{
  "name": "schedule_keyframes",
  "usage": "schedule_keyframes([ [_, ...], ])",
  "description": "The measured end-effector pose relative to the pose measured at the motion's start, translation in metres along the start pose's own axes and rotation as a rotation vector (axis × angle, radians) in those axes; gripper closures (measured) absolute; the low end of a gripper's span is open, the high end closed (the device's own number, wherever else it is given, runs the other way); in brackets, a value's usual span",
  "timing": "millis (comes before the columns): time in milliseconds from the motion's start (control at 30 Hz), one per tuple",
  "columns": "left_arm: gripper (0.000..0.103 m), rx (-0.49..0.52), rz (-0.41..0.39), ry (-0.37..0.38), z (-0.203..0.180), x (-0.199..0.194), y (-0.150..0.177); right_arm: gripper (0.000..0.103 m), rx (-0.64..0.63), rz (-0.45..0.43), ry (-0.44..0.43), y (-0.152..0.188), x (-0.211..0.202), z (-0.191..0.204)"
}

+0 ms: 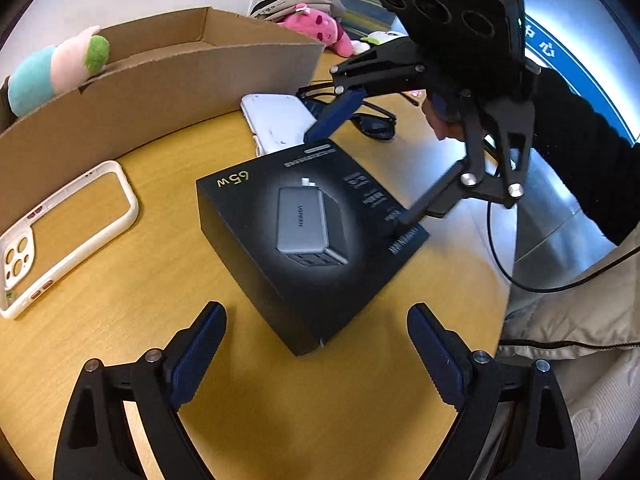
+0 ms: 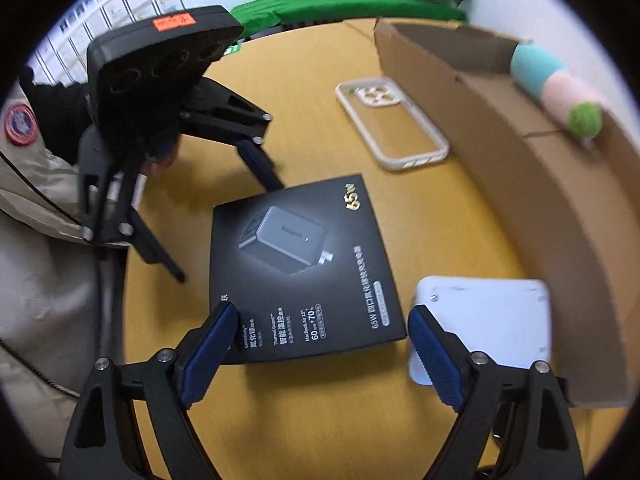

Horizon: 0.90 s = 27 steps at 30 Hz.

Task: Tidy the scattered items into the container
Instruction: 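Lift the charger box with both grippers and reposition it on the table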

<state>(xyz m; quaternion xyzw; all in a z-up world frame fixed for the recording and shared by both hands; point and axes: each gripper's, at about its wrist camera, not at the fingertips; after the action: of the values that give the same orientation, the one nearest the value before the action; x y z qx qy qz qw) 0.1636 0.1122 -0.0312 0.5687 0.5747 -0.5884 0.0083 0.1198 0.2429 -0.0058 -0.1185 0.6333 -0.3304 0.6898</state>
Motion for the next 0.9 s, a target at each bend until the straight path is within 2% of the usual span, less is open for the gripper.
schedule_keyframes([
  [100, 0.014, -0.003, -0.008, -0.009, 0.002, 0.004, -0.002, 0.014, 0.055, 0.006, -0.092, 0.002, 0.007, -0.011],
  [200, 0.018, 0.022, -0.003, 0.002, -0.002, 0.007, -0.004, 0.012, 0.102, -0.014, -0.131, 0.004, 0.012, -0.017],
  [433, 0.019, 0.033, -0.005, -0.007, -0.005, 0.007, -0.004, 0.013, 0.164, -0.039, -0.055, 0.003, 0.016, -0.007],
  [667, 0.020, 0.012, -0.002, 0.021, -0.014, 0.000, 0.004, 0.022, 0.167, -0.065, -0.021, -0.001, 0.013, 0.008],
  [900, 0.023, -0.022, -0.069, -0.002, -0.013, -0.022, -0.002, 0.024, 0.153, -0.087, -0.015, -0.016, -0.008, 0.005],
])
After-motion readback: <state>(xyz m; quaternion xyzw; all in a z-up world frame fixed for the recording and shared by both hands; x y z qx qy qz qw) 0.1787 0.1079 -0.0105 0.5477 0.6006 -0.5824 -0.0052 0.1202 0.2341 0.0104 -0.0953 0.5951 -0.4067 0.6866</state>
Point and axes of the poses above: each gripper's, at about its wrist camera, not at the fingertips, and x roughly the way its jaws point, z to its left, y to its underside, and after that the axes turned 10 degrees about -z, right-handed
